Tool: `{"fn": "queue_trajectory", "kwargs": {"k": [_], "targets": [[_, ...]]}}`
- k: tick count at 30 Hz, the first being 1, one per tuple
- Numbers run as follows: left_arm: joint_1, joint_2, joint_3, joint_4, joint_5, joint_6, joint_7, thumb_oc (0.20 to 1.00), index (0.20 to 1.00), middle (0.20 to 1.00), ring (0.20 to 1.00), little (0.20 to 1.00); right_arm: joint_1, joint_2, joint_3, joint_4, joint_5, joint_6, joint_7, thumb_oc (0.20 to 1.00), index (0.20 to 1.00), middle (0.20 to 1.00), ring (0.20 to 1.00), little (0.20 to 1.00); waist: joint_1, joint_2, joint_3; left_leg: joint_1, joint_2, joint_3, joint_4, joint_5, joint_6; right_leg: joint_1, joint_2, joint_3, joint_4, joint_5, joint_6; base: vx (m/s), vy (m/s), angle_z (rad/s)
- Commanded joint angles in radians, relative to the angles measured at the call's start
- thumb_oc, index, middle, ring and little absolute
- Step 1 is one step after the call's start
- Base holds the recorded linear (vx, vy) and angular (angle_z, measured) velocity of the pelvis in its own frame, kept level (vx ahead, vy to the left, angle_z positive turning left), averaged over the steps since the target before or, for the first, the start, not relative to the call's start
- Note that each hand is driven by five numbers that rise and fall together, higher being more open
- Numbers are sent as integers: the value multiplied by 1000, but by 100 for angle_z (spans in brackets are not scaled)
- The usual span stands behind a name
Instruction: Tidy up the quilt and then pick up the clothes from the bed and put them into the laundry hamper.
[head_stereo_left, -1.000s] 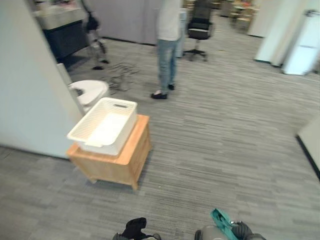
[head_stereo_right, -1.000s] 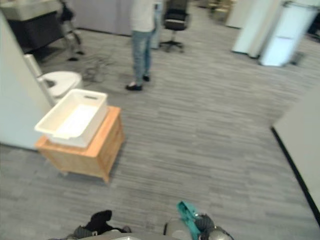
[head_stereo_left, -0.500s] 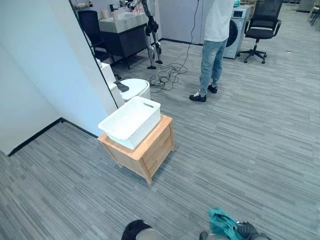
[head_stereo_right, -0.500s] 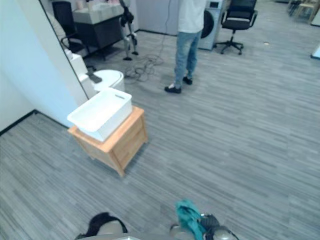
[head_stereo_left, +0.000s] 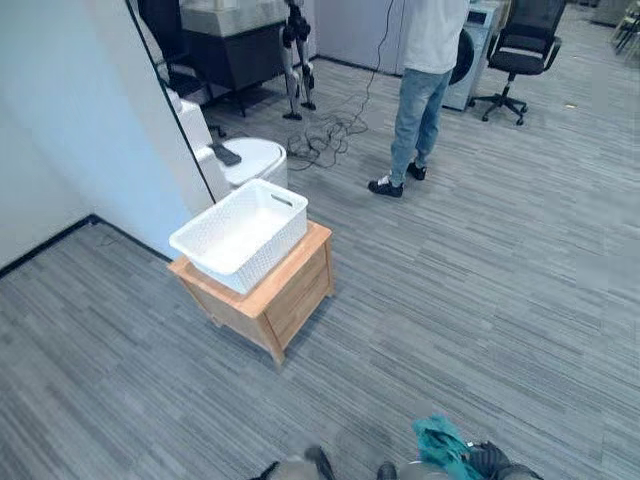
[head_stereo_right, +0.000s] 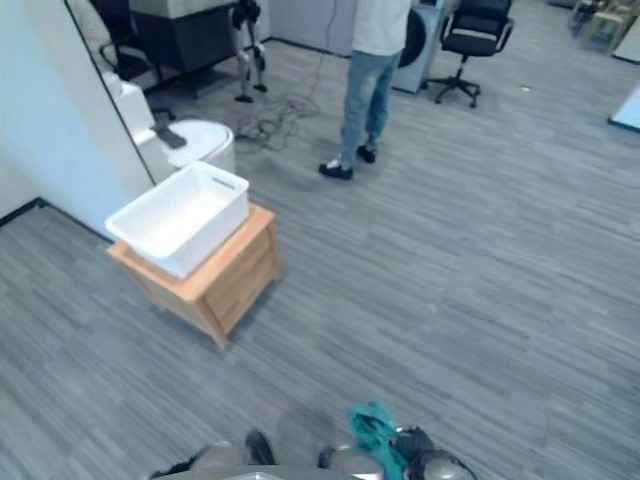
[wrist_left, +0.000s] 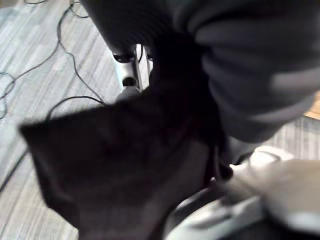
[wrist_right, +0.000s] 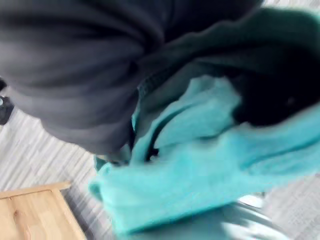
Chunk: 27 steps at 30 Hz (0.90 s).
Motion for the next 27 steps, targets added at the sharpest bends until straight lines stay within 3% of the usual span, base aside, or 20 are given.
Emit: {"fn": "queue_trajectory", "kwargs": {"k": [1,2,4,5,8,10,12,16,17,18,19,20,22,23,24,25,27], "targets": [[-34,14,-35,-57,4,-22,6,200,200,200,200,200,-97,28,-30,-103,-24,-45,1,200,200,200,200,200,18,3,47,35,0,-33,-136,44,-20,60,15,33,120,228,70,528,-49,66],[-60,25,-51,-75,-2,-26,10,200,200,200,200,200,-92,27,-31,-120,-20,-46,-7,200,200,200,200,200,4,4,55,67,5,-71,-153,35,-30,23,-25,26,43,194,34,418,-94,63],[-82,31,-79,-94,-5,-31,10,200,200,200,200,200,-84,20,-32,-144,-15,-49,-13,200,200,200,200,200,-13,4,57,80,13,-108,-158,25,-54,11,-46,25,-107,153,1,485,-148,99],[-92,34,-90,-101,-2,-35,11,200,200,200,200,200,-81,13,-34,-154,-11,-48,-16,200,200,200,200,200,-24,0,52,84,12,-127,-158,16,-70,13,-47,54,-251,147,-7,415,-195,126],[-128,37,-111,-102,9,-44,13,200,200,200,200,200,-78,3,-53,-152,12,-48,-23,200,200,200,200,200,-57,-9,34,104,19,-201,-158,-21,-111,2,-73,153,-612,227,14,432,-274,87],[-135,37,-109,-88,21,-43,14,200,200,200,200,200,-77,3,-65,-150,22,-46,-21,200,200,200,200,200,-67,-5,20,129,45,-235,-158,-40,-138,-54,-109,187,-688,280,43,491,-349,101],[-120,38,-112,-66,38,-45,8,200,200,200,200,200,-73,1,-67,-160,16,-45,-20,200,200,200,200,200,-69,-5,10,180,54,-264,-158,-67,-154,-57,-129,158,-688,287,47,493,-317,109],[-81,32,-94,-47,36,-42,5,200,200,200,200,200,-91,-23,-52,-172,-10,-45,-17,200,200,200,200,200,-70,6,8,196,88,-303,-16,-102,-170,-34,-95,183,-608,274,30,400,-331,52],[-64,19,-88,-49,21,-37,2,200,200,200,200,200,-104,-42,-39,-177,-21,-48,-17,200,200,200,200,200,-52,17,16,123,133,-312,183,-26,-176,9,-73,155,-597,245,-16,363,-331,27],[-59,13,-86,-52,12,-32,3,200,200,200,200,200,-106,-54,-37,-190,-20,-49,-22,200,200,200,200,200,-50,21,29,73,155,-330,305,25,-176,53,-59,131,-604,234,-44,513,-444,39],[-60,12,-86,-59,10,-31,7,200,200,200,200,200,-108,-63,-36,-207,-19,-48,-25,200,200,200,200,200,-39,11,42,40,156,-306,369,55,-166,87,-59,111,-608,219,-64,414,-325,43],[-60,10,-90,-65,5,-29,10,200,200,200,200,200,-113,-65,-28,-216,-16,-45,-27,200,200,200,200,200,-27,5,55,3,128,-300,403,21,-155,117,-54,103,-616,211,-72,368,-228,33],[-63,6,-90,-73,2,-30,16,200,200,200,200,200,-125,-73,-17,-218,-24,-42,-27,200,200,200,200,200,-8,-7,58,-85,42,-305,381,-24,-140,156,-51,109,-640,200,-75,341,-111,23],[-61,3,-88,-80,-2,-35,18,200,200,200,200,200,-130,-77,-10,-223,-35,-44,-28,200,200,200,200,200,0,-6,55,-108,11,-286,308,-43,-127,176,-46,109,-646,189,-71,250,-42,5],[-61,3,-88,-80,-2,-35,18,200,200,200,200,200,-130,-77,-10,-223,-35,-44,-28,200,200,200,200,200,0,-6,55,-108,10,-285,307,-42,-127,175,-47,109,-646,189,-71,434,11,-6],[-56,0,-83,-92,-11,-38,13,200,200,200,200,200,-123,-79,-18,-238,-45,-48,-34,200,200,200,200,200,-2,23,38,-122,20,-157,121,11,-130,206,-10,78,-637,141,-67,452,41,-5],[-50,1,-75,-110,-17,-37,13,200,200,200,200,200,-111,-85,-24,-266,-53,-51,-36,200,200,200,200,200,6,38,38,-111,30,-71,10,66,-132,223,24,68,-572,93,-73,413,47,24]]}}
